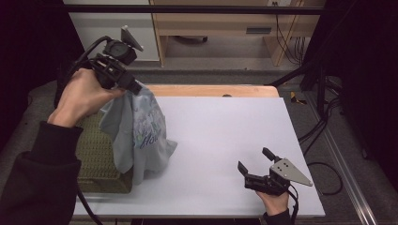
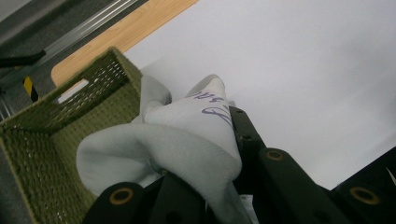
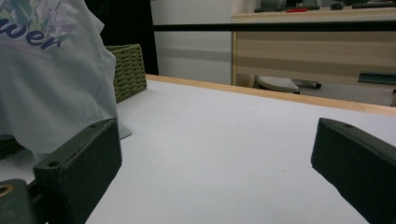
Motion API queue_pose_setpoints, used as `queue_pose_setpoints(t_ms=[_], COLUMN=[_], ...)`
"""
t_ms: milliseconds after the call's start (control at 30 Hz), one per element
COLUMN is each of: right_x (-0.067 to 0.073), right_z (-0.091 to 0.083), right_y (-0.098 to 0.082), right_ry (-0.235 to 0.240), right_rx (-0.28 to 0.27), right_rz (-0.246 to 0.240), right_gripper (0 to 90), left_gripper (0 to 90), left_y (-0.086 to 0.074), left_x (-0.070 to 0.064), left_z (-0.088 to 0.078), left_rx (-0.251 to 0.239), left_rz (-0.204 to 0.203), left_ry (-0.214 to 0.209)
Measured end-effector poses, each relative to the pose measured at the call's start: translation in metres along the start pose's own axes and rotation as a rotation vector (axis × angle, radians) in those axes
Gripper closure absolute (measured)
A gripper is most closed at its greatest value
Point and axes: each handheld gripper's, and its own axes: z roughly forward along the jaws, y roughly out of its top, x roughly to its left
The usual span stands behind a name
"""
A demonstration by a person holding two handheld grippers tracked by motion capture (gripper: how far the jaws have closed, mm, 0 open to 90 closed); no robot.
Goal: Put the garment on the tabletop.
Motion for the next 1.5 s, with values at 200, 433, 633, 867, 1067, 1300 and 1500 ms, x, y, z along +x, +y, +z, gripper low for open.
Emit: queue_pose_setpoints(t_ms=[200, 433, 633, 867, 1067, 1300, 1500], right_x=[0.0, -0.002, -0.003, -0.003, -0.003, -0.003, -0.004], right_z=[-0.002, -0.004, -0.004, -0.004, -0.003, -0.003, -0.004], right_y=[0.002, 0.003, 0.003, 0.003, 0.001, 0.001, 0.001], right_ry=[-0.002, -0.007, -0.003, -0.003, -0.007, -0.009, -0.008], right_rx=[-0.005, -0.006, -0.014, -0.022, -0.01, -0.006, -0.008], right_rz=[0.007, 0.002, 0.005, 0.003, -0.003, 0.013, 0.021], right_gripper=[2.1, 2.1, 2.1, 2.1, 2.1, 2.1, 2.1], left_gripper=[83.7, 83.6, 83.7, 83.5, 83.1, 83.0, 82.4], left_y=[0.013, 0.029, 0.037, 0.036, 0.028, 0.014, 0.001], left_x=[-0.024, -0.051, -0.071, -0.089, -0.094, -0.094, -0.092], left_z=[0.008, 0.024, 0.043, 0.072, 0.102, 0.143, 0.172], left_rx=[-0.021, -0.039, -0.061, -0.072, -0.075, -0.075, -0.07], left_rz=[0.051, 0.122, 0.155, 0.177, 0.177, 0.175, 0.162], left_ry=[-0.03, -0.08, -0.123, -0.159, -0.187, -0.25, -0.286])
